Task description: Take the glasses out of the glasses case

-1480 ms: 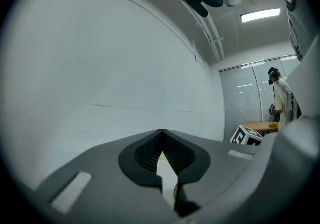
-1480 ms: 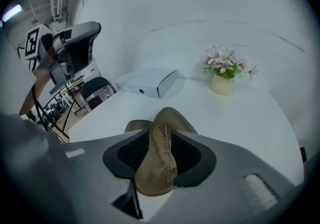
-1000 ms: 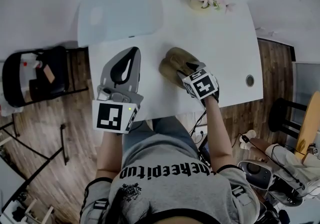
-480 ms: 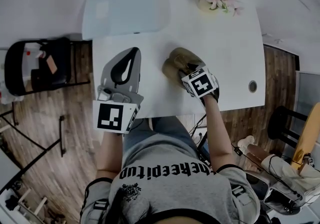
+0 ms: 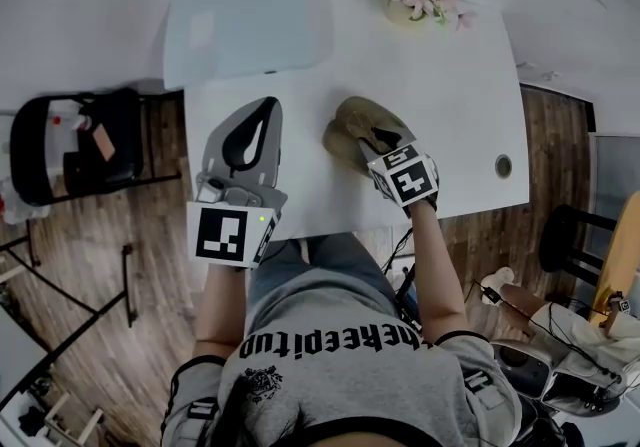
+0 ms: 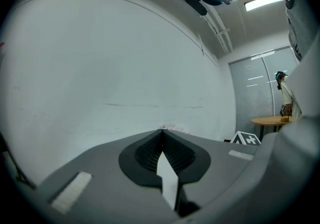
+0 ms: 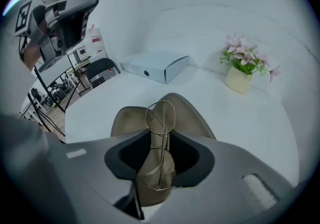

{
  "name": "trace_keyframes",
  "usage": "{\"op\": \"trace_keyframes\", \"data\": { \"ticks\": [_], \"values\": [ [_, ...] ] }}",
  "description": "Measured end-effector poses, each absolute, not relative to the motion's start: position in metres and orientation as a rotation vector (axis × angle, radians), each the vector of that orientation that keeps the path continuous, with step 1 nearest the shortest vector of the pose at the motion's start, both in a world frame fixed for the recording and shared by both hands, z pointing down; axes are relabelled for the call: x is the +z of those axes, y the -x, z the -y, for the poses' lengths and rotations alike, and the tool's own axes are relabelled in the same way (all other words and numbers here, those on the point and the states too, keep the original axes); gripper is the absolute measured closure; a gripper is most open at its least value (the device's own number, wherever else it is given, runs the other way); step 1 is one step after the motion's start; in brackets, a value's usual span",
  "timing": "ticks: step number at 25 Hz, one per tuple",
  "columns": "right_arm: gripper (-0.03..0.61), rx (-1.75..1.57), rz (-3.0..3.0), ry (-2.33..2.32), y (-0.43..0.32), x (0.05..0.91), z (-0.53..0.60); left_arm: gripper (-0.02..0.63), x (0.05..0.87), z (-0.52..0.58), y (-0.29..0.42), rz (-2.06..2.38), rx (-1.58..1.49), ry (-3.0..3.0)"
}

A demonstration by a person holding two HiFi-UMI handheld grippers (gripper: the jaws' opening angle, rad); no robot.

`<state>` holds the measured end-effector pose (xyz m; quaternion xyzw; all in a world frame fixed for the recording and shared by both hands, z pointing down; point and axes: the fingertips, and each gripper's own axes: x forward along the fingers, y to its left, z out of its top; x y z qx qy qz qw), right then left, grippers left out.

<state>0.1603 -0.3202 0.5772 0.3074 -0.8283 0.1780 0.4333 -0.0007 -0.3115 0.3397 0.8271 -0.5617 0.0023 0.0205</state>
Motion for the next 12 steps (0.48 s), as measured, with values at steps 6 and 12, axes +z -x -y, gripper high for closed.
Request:
{"op": "trace_keyframes", "data": {
  "ticks": [6, 12],
  "values": [
    [0.462, 0.42, 2.159, -0.915, -0.156, 0.544, 0.318, 0.594, 0.33, 0.306, 0.005, 1.703, -0.037, -2.609],
    [0.463, 0.406, 2.226, -1.06, -0.155, 0.515, 0.311, 0.594, 0.322, 0.298, 0.009, 1.639, -0.032, -2.673]
  ]
}}
